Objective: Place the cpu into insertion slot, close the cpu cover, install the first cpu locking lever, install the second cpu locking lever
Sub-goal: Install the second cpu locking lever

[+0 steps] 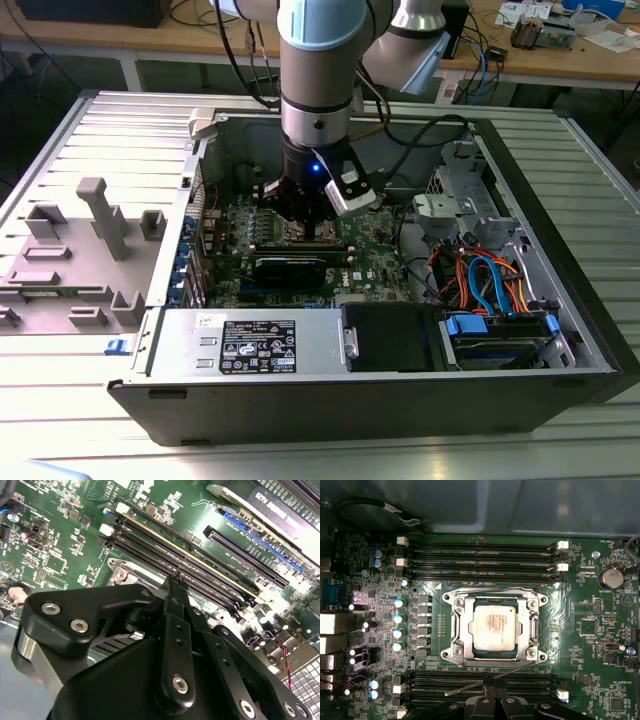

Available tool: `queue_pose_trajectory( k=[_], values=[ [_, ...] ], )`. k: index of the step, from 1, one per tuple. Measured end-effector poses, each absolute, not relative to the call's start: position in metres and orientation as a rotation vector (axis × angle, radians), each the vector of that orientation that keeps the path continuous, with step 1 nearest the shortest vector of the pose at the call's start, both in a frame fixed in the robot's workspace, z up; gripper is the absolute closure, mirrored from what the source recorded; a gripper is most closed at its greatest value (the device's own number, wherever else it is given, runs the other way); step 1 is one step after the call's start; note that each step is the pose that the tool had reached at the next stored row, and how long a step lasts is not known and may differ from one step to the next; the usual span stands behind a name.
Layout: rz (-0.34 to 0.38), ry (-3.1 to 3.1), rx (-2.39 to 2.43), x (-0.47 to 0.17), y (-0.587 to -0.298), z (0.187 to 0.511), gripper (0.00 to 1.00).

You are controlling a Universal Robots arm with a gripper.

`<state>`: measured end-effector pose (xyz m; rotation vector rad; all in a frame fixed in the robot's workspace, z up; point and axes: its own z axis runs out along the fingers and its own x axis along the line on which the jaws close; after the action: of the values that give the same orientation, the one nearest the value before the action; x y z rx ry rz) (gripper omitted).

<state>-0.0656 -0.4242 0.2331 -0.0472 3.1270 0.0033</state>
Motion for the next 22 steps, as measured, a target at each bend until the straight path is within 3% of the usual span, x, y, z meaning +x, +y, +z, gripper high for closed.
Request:
queue_pose_trajectory(
  k=[22],
  values=[
    [0.003, 3.127, -0.047, -0.077, -0.424, 0.223, 0.89]
  ],
)
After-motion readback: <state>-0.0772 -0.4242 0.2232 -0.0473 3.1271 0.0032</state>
